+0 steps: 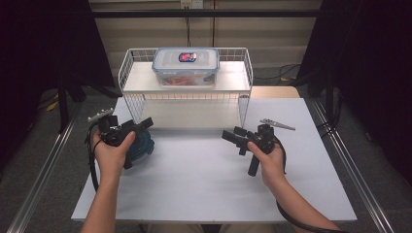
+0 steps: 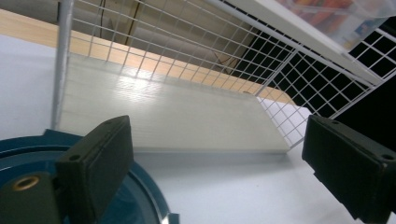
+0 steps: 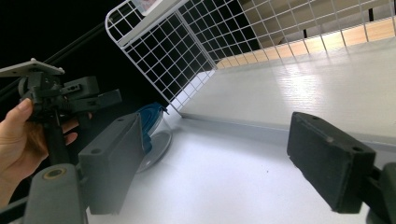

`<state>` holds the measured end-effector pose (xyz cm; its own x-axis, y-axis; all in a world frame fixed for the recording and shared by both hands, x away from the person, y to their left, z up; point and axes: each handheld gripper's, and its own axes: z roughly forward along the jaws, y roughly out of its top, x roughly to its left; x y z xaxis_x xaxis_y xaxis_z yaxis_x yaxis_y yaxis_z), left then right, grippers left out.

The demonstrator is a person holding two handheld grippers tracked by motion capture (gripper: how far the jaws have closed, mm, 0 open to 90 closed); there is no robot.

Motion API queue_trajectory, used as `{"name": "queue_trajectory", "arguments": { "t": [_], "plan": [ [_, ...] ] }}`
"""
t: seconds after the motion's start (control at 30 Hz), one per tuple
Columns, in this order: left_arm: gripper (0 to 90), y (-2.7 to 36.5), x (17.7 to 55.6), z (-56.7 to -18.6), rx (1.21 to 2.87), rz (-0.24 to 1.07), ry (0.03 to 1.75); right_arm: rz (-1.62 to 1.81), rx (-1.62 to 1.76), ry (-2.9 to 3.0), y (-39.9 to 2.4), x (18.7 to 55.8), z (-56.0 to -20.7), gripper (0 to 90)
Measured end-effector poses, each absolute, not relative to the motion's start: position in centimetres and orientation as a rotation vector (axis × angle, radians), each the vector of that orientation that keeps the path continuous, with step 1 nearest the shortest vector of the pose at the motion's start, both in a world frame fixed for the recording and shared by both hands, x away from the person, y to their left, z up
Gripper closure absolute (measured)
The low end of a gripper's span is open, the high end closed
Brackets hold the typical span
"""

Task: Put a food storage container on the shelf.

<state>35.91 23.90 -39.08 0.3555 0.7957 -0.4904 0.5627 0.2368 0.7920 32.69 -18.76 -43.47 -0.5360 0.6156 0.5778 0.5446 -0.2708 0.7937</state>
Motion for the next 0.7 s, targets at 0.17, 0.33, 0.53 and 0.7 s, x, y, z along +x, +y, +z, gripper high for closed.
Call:
{"name": "queue_trajectory", "arguments": {
  "t": [0.17,0.33,0.53,0.7],
  "plan": [
    [9.1,24.7,36.1,-39.3,1.423,0.243,1.341,1.95,1.478,1.872,-18.7,32.7,-43.5,18.3],
    [9.3,25.7,36.2,-39.3,1.418,0.263,1.355,1.95,1.474,1.877,-18.7,32.7,-43.5,18.4],
    [10.2,27.1,36.4,-39.9,1.429,0.277,1.396,1.953,1.477,1.88,-18.7,32.6,-43.5,18.4],
    [9.7,27.8,36.7,-40.2,1.442,0.284,1.428,1.946,1.47,1.883,-18.6,32.7,-43.7,18.5]
  ]
}}
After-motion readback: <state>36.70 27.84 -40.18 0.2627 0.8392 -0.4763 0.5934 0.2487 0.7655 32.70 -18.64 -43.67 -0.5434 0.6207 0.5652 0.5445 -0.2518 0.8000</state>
